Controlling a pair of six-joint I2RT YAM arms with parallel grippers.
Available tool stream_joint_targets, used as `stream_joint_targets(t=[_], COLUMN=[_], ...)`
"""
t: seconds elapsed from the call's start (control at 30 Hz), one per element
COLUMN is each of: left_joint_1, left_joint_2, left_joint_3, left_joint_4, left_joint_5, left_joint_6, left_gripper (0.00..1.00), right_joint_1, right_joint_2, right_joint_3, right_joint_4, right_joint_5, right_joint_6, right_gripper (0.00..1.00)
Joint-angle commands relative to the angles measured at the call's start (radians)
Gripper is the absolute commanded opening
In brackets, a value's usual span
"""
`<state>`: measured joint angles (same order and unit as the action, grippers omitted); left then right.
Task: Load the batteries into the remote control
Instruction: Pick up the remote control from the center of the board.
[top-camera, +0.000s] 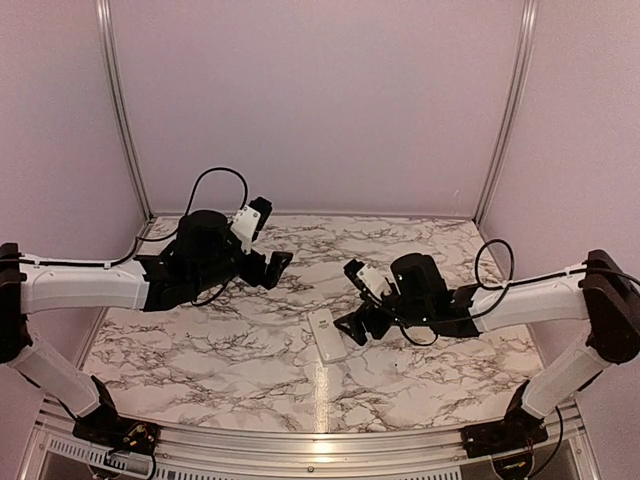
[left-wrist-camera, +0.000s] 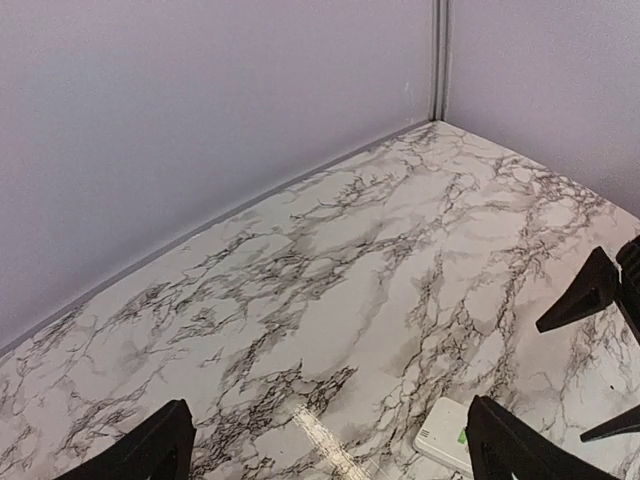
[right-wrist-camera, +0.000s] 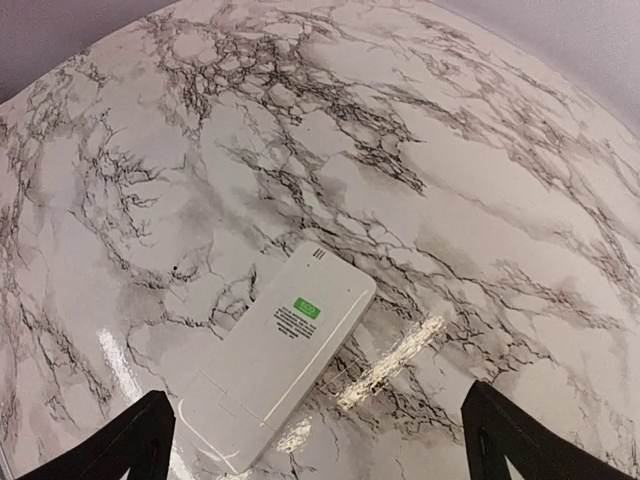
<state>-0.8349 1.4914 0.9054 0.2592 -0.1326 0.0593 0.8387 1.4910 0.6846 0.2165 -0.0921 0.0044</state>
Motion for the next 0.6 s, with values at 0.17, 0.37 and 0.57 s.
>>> stream_joint_targets(t=[0.17,0.37,0.57], left_joint_1=[0.041,0.042,0.042], left_joint_2=[-0.106,-0.147,-0.163], left_joint_3=[0.012,-0.027,-0.074], left_joint_4=[-0.124,-0.13,-0.103], left_joint_5=[-0.316,-0.308,-0.329], left_joint_6=[-0.279,-0.289,-0.294], left_gripper=[0.99,0.99,0.99], right_joint_1=[0.015,0.019,0.019], right_joint_2=[0.231,0.324,0.41], right_joint_3=[0.442,0.551,0.603], right_joint_4=[-0.603,-0.67,-0.682], right_joint_5=[0.054,0.03,0.007], right_joint_6=[0.114,0.169,0.215], right_gripper=[0.99,0.98,0.97])
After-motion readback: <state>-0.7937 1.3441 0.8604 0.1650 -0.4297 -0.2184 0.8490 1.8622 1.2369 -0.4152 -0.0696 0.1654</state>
